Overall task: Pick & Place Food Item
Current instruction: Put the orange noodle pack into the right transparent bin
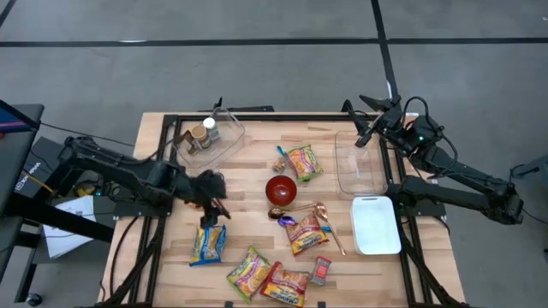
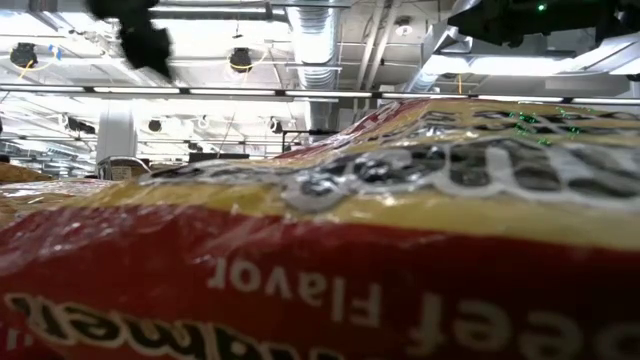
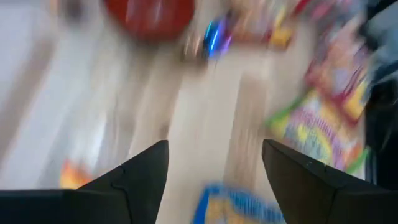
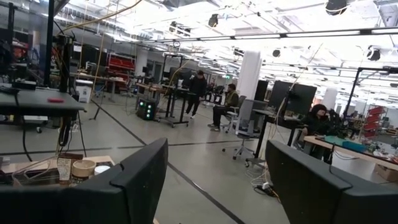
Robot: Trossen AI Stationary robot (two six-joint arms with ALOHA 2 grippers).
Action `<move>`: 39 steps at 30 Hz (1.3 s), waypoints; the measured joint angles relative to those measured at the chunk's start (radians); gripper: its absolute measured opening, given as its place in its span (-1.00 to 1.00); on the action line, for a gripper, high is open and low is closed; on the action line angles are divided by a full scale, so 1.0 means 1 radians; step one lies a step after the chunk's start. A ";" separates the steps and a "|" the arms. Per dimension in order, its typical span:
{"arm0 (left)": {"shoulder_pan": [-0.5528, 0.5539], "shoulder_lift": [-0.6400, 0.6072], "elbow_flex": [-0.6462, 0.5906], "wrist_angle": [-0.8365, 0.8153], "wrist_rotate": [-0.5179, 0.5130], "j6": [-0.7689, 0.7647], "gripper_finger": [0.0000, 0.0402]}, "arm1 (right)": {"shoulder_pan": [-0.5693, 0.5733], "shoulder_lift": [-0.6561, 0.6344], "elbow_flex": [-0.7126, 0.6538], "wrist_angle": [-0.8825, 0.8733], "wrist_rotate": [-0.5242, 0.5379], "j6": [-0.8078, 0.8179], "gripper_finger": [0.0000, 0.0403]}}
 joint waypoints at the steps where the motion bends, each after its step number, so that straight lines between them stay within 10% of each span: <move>1: -0.005 0.007 0.000 -0.032 -0.007 -0.053 0.23 | 0.000 0.000 0.000 0.001 0.000 0.000 0.31; 7: -0.010 0.100 0.000 -0.172 -0.045 -0.224 0.24 | 0.000 0.000 0.000 0.001 0.000 0.000 0.31; 21: -0.051 0.493 0.000 -0.171 -0.138 -0.073 0.23 | 0.000 0.000 0.000 -0.003 0.000 0.000 0.31; 39: -0.041 0.562 -0.083 -0.063 -0.214 -0.179 0.06 | 0.000 0.000 0.000 -0.008 0.000 -0.001 0.31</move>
